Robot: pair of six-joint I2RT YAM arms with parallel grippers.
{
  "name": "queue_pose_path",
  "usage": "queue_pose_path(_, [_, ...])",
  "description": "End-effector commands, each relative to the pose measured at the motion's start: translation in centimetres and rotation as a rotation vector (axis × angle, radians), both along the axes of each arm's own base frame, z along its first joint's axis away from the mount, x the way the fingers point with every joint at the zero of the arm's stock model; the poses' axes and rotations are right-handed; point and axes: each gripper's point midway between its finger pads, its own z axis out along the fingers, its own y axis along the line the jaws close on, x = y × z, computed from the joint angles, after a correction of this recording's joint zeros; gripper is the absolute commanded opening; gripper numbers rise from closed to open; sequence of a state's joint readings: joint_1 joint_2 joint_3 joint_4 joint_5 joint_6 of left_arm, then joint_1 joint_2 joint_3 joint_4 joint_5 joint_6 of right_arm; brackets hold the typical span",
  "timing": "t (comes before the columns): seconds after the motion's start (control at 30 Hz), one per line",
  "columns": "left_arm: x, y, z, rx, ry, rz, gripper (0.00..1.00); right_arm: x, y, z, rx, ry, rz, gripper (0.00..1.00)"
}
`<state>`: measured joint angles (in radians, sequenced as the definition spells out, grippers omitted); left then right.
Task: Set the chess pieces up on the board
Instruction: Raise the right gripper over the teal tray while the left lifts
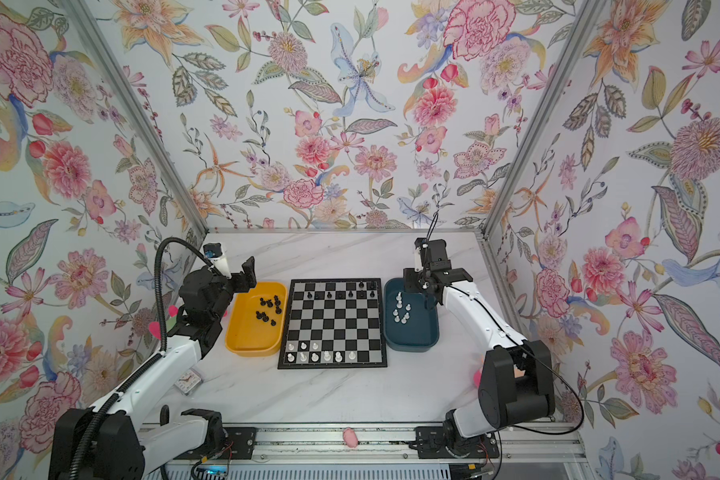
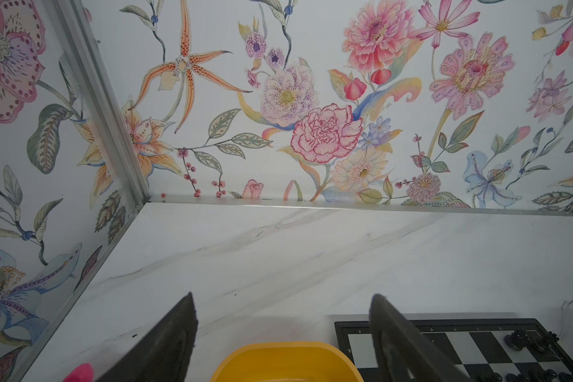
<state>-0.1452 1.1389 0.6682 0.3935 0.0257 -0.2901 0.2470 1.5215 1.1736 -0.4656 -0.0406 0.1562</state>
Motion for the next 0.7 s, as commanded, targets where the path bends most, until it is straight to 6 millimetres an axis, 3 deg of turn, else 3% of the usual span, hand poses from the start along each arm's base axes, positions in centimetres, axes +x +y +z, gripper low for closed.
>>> queue_pose_path(0.0, [-0.1,-1.0,1.2,-0.028,-0.027,-0.041,0.83,-0.3,1.3,-1.3,0.039,0.081,0.009,0.50])
queue_pose_path(0.3, [0.0,-0.9,0.8,-0.008,-0.025,-0.035,0.83,0.4,2.1,-5.1,0.055,0.185,-0.005,0.37])
queue_pose_path(0.67, [0.2,-1.0,0.4,-0.001,-0.020,-0.041,0.83,0.2,2.5,-7.9,-0.002,0.264,0.001,0.29])
